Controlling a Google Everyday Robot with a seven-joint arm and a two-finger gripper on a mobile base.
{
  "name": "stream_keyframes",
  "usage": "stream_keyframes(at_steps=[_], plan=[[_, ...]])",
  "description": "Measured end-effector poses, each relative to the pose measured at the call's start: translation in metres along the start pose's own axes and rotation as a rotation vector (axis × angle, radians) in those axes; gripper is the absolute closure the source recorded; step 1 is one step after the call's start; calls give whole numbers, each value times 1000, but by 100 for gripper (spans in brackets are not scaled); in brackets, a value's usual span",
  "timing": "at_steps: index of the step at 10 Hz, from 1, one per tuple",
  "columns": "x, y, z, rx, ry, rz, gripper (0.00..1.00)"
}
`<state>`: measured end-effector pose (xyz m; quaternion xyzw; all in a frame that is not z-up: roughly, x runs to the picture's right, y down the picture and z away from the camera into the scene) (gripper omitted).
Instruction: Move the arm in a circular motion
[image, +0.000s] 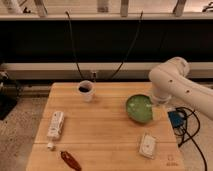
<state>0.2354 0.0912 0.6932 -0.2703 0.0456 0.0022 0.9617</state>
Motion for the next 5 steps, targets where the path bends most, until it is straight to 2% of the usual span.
stream_keyframes(at_steps=[4,5], plan=[[8,-2,0,6,20,-17,20],[1,-4,0,6,19,-20,20]])
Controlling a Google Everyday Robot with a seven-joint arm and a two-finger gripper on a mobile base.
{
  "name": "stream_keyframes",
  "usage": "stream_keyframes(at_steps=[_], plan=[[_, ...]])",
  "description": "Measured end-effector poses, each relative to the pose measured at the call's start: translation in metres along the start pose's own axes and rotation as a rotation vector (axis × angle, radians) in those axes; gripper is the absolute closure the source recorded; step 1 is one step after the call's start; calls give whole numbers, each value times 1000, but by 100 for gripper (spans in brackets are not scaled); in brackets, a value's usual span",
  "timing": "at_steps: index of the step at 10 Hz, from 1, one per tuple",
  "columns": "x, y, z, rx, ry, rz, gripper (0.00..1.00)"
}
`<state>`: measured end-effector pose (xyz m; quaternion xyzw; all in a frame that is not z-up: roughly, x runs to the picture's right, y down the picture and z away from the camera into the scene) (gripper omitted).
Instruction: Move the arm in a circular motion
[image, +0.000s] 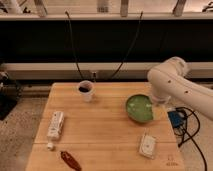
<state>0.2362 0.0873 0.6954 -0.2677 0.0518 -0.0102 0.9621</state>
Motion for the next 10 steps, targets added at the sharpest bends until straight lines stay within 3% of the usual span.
stream_keyframes(at_steps=[2,10], plan=[[-11,-3,0,4,6,-6,20],[-18,-18,3,12,29,-32,20]])
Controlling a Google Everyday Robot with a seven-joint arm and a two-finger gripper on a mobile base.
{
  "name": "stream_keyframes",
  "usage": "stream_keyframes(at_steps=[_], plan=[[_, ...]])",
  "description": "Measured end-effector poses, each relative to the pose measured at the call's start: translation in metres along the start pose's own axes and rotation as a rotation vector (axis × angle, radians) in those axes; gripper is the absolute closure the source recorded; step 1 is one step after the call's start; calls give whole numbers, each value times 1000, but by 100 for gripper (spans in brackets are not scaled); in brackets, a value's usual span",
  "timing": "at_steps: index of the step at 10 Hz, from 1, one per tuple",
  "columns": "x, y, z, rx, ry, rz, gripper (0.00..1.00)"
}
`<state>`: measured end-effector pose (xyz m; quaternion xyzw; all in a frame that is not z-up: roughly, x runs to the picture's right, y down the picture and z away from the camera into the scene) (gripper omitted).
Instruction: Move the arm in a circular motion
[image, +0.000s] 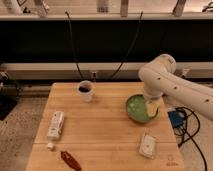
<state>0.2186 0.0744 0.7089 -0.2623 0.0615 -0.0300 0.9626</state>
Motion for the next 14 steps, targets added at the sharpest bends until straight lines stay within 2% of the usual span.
stream_keyframes(at_steps=[6,11,14], plan=[[-32,-6,0,1,21,-40,20],[-72,-2,-3,2,34,-89,20],[-81,0,-4,0,37,-104,20]])
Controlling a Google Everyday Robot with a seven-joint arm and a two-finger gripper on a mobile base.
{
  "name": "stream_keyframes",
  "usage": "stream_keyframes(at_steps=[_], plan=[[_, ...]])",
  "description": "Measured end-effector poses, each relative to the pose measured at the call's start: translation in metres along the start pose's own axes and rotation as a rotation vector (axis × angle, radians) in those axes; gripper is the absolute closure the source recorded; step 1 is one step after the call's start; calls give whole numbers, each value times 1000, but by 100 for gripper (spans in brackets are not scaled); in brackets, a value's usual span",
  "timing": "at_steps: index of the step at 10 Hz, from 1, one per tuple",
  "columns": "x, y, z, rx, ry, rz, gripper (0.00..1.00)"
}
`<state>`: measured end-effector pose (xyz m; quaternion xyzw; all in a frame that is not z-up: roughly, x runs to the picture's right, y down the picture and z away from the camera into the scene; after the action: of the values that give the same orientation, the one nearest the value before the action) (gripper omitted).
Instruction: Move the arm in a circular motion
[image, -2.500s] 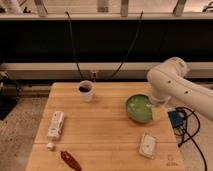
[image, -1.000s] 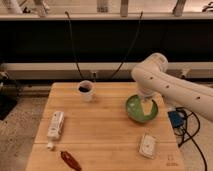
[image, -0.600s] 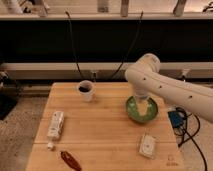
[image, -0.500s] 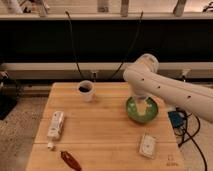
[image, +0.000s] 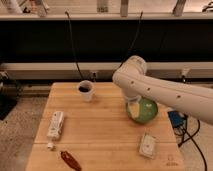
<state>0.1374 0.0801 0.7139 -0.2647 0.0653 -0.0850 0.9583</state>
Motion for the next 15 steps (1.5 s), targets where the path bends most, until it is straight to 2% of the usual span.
stream_keyframes(at_steps=[5,15], plan=[[12,4,6,-12,-9,4,20],[8,6,12,-24,-28,-15,20]])
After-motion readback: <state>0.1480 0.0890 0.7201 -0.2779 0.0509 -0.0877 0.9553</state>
